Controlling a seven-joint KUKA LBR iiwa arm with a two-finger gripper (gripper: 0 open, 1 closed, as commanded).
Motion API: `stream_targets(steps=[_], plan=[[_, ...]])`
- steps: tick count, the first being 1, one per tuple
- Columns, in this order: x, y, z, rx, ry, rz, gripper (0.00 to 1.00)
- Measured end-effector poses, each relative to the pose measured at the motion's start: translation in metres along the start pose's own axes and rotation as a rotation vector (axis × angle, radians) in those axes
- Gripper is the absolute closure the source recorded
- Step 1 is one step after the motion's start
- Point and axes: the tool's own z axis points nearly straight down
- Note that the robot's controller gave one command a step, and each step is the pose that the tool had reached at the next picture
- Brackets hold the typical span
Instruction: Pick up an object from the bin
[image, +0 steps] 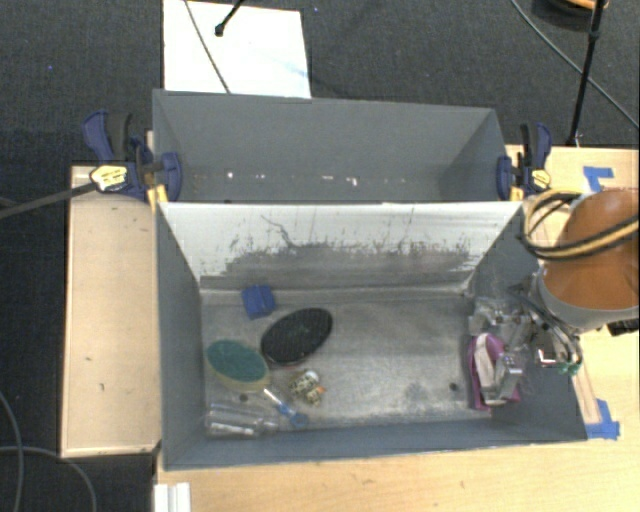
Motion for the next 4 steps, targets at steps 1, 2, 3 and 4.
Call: stream_targets(steps=[1, 2, 3, 4], plan=[[-0.006, -0.007, 0.034, -0.009, 0.001, -0.211, 0.0], [0.012, -0.002, 0.04, -0.012, -0.015, -0.352, 0.0], [0.007, -0.007, 0.04, -0.006, -0.006, -0.723, 0.0], [0.007, -0.009, 0.039, -0.001, -0.006, -0.721, 1.0]])
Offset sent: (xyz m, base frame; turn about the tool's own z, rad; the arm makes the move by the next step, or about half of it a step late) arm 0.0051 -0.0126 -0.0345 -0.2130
